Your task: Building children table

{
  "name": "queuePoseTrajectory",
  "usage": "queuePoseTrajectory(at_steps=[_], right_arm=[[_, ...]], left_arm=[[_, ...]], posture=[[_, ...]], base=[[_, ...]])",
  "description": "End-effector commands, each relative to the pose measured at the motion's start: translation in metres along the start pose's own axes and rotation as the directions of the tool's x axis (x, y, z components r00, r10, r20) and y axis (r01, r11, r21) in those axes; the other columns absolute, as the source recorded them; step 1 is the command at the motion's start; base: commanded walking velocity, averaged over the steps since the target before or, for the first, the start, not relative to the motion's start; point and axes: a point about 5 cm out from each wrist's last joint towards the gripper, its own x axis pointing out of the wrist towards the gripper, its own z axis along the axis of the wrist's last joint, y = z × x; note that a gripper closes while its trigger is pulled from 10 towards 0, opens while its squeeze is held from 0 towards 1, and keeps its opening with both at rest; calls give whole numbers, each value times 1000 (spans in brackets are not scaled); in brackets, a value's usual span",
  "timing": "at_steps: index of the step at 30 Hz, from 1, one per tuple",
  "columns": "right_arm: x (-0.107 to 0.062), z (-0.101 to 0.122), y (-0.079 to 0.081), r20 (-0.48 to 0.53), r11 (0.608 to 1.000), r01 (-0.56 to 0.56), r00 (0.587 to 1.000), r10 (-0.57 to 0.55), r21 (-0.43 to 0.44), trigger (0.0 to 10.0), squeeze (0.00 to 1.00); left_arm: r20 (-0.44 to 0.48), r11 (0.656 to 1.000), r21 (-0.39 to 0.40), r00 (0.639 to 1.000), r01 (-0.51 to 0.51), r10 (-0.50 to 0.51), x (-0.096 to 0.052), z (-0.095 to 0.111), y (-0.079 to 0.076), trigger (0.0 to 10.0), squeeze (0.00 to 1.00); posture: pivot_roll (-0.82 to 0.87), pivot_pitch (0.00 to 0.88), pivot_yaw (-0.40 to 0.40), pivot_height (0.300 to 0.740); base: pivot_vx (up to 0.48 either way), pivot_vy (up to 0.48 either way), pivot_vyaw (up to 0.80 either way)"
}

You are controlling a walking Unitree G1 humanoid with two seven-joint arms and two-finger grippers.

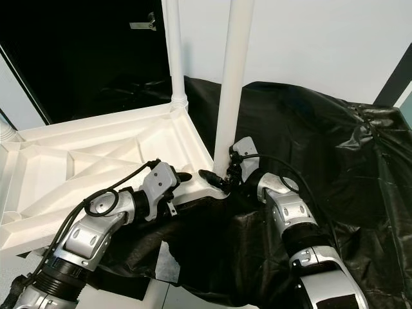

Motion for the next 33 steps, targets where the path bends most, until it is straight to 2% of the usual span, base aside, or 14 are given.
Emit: queuePoseTrajectory(at_steps=[1, 9, 15, 16, 18, 19, 23, 24, 25, 26, 27, 29, 30, 33], right_arm=[[0, -1, 0, 0, 1000, 3, 1000, -3, 2, 0, 0], [1, -1, -1, 28, 998, 55, 998, -56, 31, 0, 0], [-1, -2, 1, 55, 983, 166, 984, -170, 73, 0, 0], [0, -2, 1, 62, 963, 253, 964, -259, 93, 2824, 0], [0, -1, 0, 61, 953, 289, 954, -295, 91, 2824, 0], [1, 1, 3, 78, 934, 336, 935, -346, 123, 10000, 0], [3, 1, 6, 76, 909, 397, 910, -408, 130, 10000, 0], [3, 1, 7, 66, 888, 441, 890, -452, 134, 10000, 0], [3, 1, 7, 66, 888, 441, 890, -452, 134, 10000, 0], [3, 0, 7, 54, 857, 496, 860, -507, 139, 10000, 0], [3, 0, 7, 54, 857, 496, 860, -507, 139, 10000, 0], [2, 0, 13, 38, 781, 612, 783, -620, 128, 10000, 0], [2, 0, 13, 38, 781, 612, 783, -620, 128, 10000, 0], [-1, 0, 20, 21, 670, 726, 676, -737, 157, 10000, 0]], left_arm=[[-10, 995, 12, 995, -95, 95, 0, -1, 7, 10000, 0], [-11, 994, 13, 994, -110, 110, -1, 0, 8, 10000, 0], [2, 991, 4, 991, -137, 137, -2, 3, 10, 10000, 0], [4, 990, 3, 990, -141, 141, -2, 3, 10, 10000, 0], [5, 990, 3, 990, -141, 141, -2, 3, 10, 10000, 0], [5, 990, 3, 990, -144, 144, -2, 4, 11, 10000, 0], [5, 989, 3, 989, -146, 146, -3, 4, 11, 10000, 0], [5, 989, 3, 989, -146, 146, -4, 4, 11, 10000, 0], [5, 989, 3, 989, -146, 146, -4, 4, 11, 10000, 0], [4, 989, 4, 989, -146, 146, -4, 3, 11, 10000, 0], [4, 989, 4, 989, -146, 146, -4, 3, 11, 10000, 0], [4, 989, 5, 989, -147, 147, -4, 4, 12, 10000, 0], [4, 989, 5, 989, -147, 147, -4, 4, 12, 10000, 0], [5, 989, 3, 989, -148, 148, -4, 4, 12, 10000, 0]], posture=[[-14, 0, -49, 740], [-13, 0, -48, 740], [-13, 0, -44, 740], [-13, 0, -45, 740], [-13, 0, -45, 740], [-11, 0, -45, 740], [-13, 0, -40, 740], [-11, 0, -39, 740], [-11, 0, -39, 740], [-9, 0, -37, 740], [-9, 0, -37, 740], [-9, 0, -34, 740], [-9, 0, -34, 740], [-8, 0, -32, 740]], base=[[0, 0, 0], [0, 0, 0], [0, 0, 0], [0, 0, 0], [0, 0, 0], [0, 0, 0], [0, 0, 0], [0, 0, 0], [0, 0, 0], [0, 0, 0], [0, 0, 0], [0, 0, 0], [0, 0, 0], [0, 0, 0]])
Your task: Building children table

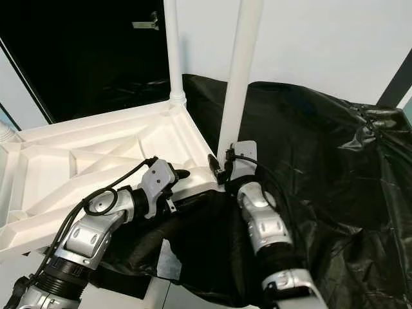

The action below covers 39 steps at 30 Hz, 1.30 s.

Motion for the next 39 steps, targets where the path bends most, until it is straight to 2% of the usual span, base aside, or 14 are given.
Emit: queuePoseTrajectory(at_steps=[1, 5, 17, 18, 22, 26, 27, 29, 30, 32, 34, 37, 39], right_arm=[[-5, 0, -6, -7, 992, 126, 992, -126, 20, 10000, 0], [-6, 1, 2, -9, 993, 115, 993, -114, 38, 10000, 0], [-9, 7, 2, 14, 990, 135, 991, -136, 31, 10000, 0], [-10, 10, 1, 33, 992, 125, 992, -126, 29, 10000, 1000], [-12, 15, -3, 61, 998, 65, 996, -66, 20, 10000, 1000], [-20, 18, -13, 79, 997, -79, 994, 78, 11, 10000, 1000], [-22, 18, -16, 78, 993, -120, 990, 119, 9, 10000, 310], [-23, 18, -19, 77, 989, -145, 987, 144, 8, 10000, 310], [-25, 18, -23, 76, 984, -178, 981, 178, 2, 10000, 0], [-26, 17, -31, 56, 968, -252, 966, 253, -16, 10000, 0], [-24, 17, -36, 44, 960, -280, 959, 280, -10, 10000, 0], [-18, 17, -45, 7, 926, -374, 927, 375, -50, 10000, 0], [-18, 17, -45, 7, 926, -374, 927, 375, -50, 10000, 0]], left_arm=[[-8, 995, 1, 995, -101, 101, -1, 0, 6, 10000, 0], [-10, 995, 2, 995, -99, 99, 0, 0, 7, 10000, 0], [-10, 995, 14, 995, -95, 95, 1, 2, 9, 10000, 0], [-10, 996, 17, 996, -93, 93, 1, 3, 9, 10000, 0], [-10, 996, 17, 996, -92, 92, 0, 3, 8, 10000, 0], [-12, 995, 16, 996, -94, 94, -2, 2, 8, 10000, 0], [-12, 995, 16, 995, -94, 94, -2, 2, 8, 10000, 0], [-12, 995, 16, 995, -94, 95, -2, 2, 8, 10000, 0], [-13, 995, 16, 995, -95, 95, -2, 2, 8, 10000, 0], [-14, 995, 17, 995, -97, 97, -2, 2, 8, 10000, 0], [-13, 995, 16, 995, -98, 98, -2, 3, 9, 10000, 0], [-13, 995, 16, 995, -99, 100, -2, 3, 10, 10000, 0], [-13, 995, 16, 995, -99, 100, -2, 3, 10, 10000, 0]], posture=[[-8, 0, -30, 740], [-9, 0, -26, 740], [-12, 0, -20, 740], [-12, 0, -22, 740], [-9, 0, -27, 740], [-8, 0, -31, 740], [-10, 0, -31, 740], [-10, 0, -31, 740], [-11, 0, -31, 740], [-14, 0, -31, 740], [-16, 0, -31, 740], [-15, 0, -31, 740], [-15, 0, -31, 740]], base=[[0, 0, 0], [0, 0, 0], [0, 0, 0], [0, 0, 0], [0, 0, 0], [0, 0, 0], [0, 0, 0], [0, 0, 0], [0, 0, 0], [0, 0, 0], [0, 0, 0], [0, 0, 0], [0, 0, 0]])
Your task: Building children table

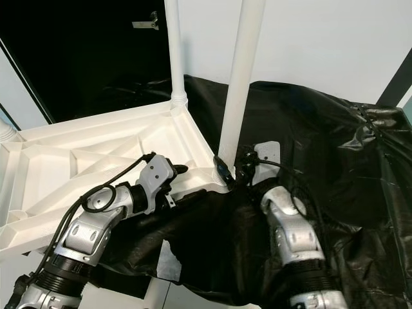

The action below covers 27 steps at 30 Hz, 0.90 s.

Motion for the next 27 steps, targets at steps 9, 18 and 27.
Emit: queuePoseTrajectory(at_steps=[9, 18, 27], right_arm=[[22, -4, -7, -96, 973, -227, 970, 221, -46, 10000, 0], [39, -9, 2, -154, 930, -361, 925, 347, -71, 10000, 0], [37, -13, -2, -149, 933, -357, 926, 346, -51, 0, 0]], left_arm=[[-13, 997, 12, 997, -81, 81, -1, 0, 5, 10000, 0], [-8, 996, 10, 996, -92, 92, 0, 2, 6, 10000, 0], [-6, 995, 6, 995, -98, 98, -1, 3, 4, 10000, 0]], posture=[[-3, 0, -39, 740], [10, 0, -52, 740], [4, 0, -59, 740]], base=[[0, 0, 0], [0, 0, 0], [0, 0, 0]])
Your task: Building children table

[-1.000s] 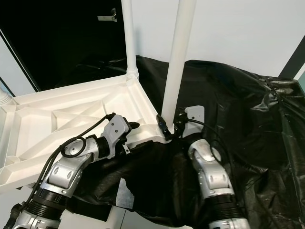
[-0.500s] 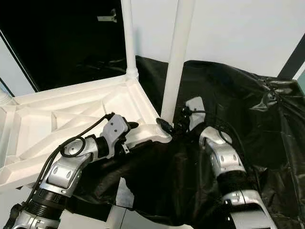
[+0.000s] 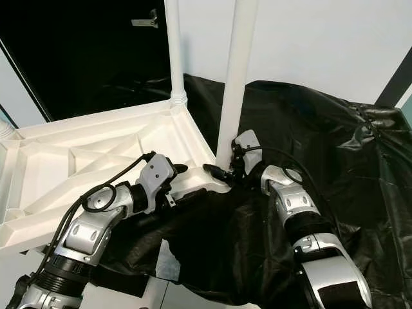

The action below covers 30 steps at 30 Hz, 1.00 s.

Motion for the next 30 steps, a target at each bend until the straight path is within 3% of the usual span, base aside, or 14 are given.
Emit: queuePoseTrajectory(at_steps=[1, 11, 12, 15, 19, 20, 24, 25, 26, 29, 30], right_arm=[[-2, -4, 3, 4, 999, 27, 1000, -27, 22, 0, 0], [-4, -8, 5, 7, 976, 214, 977, -215, 41, 0, 0], [-3, -7, 9, 23, 956, 285, 958, -287, 74, 10000, 0], [-2, -6, 12, 32, 941, 328, 943, -331, 89, 10000, 0], [-4, -9, 14, 15, 881, 455, 888, -460, 128, 10000, 0], [-4, -9, 14, 15, 881, 455, 888, -460, 128, 10000, 0], [-5, -9, 22, 6, 798, 583, 807, -591, 149, 10000, 0], [-5, -9, 28, -8, 728, 666, 739, -674, 165, 10000, 0], [-5, -9, 28, -8, 728, 666, 739, -674, 165, 10000, 0], [-3, -11, 36, -47, 646, 742, 662, -748, 177, 10000, 0], [-3, -11, 36, -47, 646, 742, 662, -748, 177, 10000, 0]], left_arm=[[-4, 996, 4, 996, -88, 89, -1, 1, 4, 10000, 0], [-2, 997, 1, 997, -76, 76, 1, 0, 2, 10000, 0], [-3, 998, 1, 998, -71, 71, 1, 0, 2, 10000, 0], [-5, 998, 1, 998, -66, 66, 0, 0, 1, 10000, 0], [-8, 998, 0, 998, -59, 59, -1, -1, 0, 10000, 0], [-8, 998, 0, 998, -59, 59, -1, -1, 0, 10000, 0], [-12, 998, 0, 998, -56, 56, -2, -1, 0, 10000, 0], [-14, 999, 0, 999, -53, 53, -1, -2, -1, 10000, 0], [-14, 999, 0, 999, -53, 53, -1, -2, -1, 10000, 0], [-14, 999, 1, 999, -49, 49, 0, -2, -1, 10000, 0], [-14, 999, 1, 999, -49, 49, 0, -2, -1, 10000, 0]], posture=[[0, 0, -57, 740], [-13, 0, -50, 740], [-17, 0, -42, 740], [-18, 0, -39, 740], [-16, 0, -39, 740], [-16, 0, -39, 740], [-15, 0, -36, 740], [-13, 0, -37, 740], [-13, 0, -37, 740], [-8, 0, -37, 740], [-8, 0, -37, 740]], base=[[0, 0, 0], [0, 0, 0], [0, 0, 0], [0, 0, 0], [0, 0, 0], [0, 0, 0], [0, 0, 0], [0, 0, 0], [0, 0, 0], [0, 0, 0], [0, 0, 0]])
